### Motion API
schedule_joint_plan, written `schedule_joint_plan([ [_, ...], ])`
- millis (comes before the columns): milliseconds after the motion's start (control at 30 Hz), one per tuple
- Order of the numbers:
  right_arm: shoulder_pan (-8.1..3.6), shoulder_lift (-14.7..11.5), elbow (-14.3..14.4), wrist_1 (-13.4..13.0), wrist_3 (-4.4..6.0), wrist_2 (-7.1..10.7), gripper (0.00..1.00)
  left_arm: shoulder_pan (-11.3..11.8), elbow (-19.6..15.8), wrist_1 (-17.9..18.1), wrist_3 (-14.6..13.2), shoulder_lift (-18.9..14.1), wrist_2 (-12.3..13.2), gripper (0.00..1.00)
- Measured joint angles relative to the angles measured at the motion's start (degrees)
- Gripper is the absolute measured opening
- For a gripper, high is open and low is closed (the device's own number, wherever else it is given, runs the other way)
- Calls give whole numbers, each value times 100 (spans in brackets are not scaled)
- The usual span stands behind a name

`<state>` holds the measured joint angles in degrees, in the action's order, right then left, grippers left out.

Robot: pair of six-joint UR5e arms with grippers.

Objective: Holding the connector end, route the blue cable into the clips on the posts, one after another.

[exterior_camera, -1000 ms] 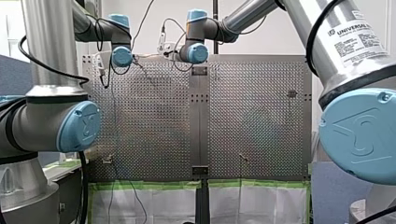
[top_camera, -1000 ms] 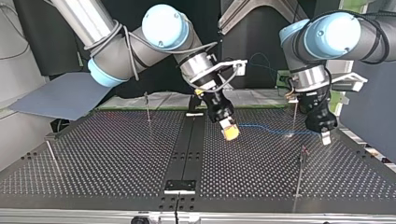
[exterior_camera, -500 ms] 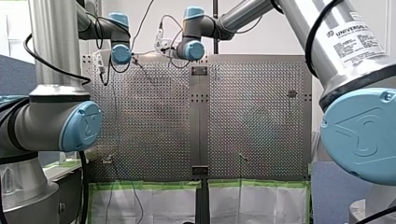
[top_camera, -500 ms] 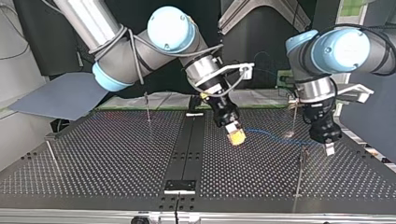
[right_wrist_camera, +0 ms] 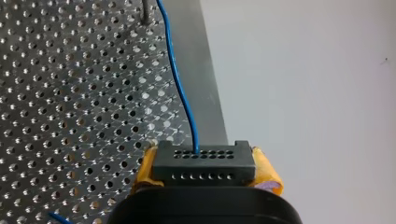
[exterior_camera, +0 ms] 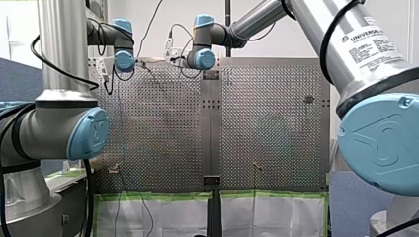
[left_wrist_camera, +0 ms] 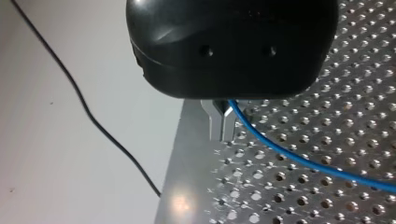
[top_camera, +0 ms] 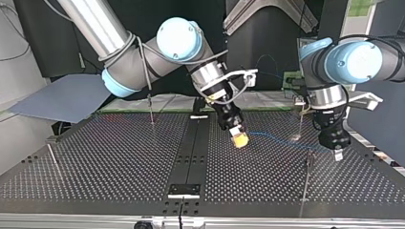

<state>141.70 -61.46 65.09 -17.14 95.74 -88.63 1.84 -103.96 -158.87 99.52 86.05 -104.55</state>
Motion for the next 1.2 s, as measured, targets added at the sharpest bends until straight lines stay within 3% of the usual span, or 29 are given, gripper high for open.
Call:
schedule_joint_plan([
  [267, -29, 172, -101, -1, 6, 19, 0, 173, 90, 8, 42, 70, 242, 0],
  [633, -67, 193, -267, 9, 29, 23, 0, 374, 242, 18, 142, 265, 647, 0],
  [1200, -154, 399, -354, -17, 51, 72, 0, 457, 500, 76, 442, 517, 1010, 0],
])
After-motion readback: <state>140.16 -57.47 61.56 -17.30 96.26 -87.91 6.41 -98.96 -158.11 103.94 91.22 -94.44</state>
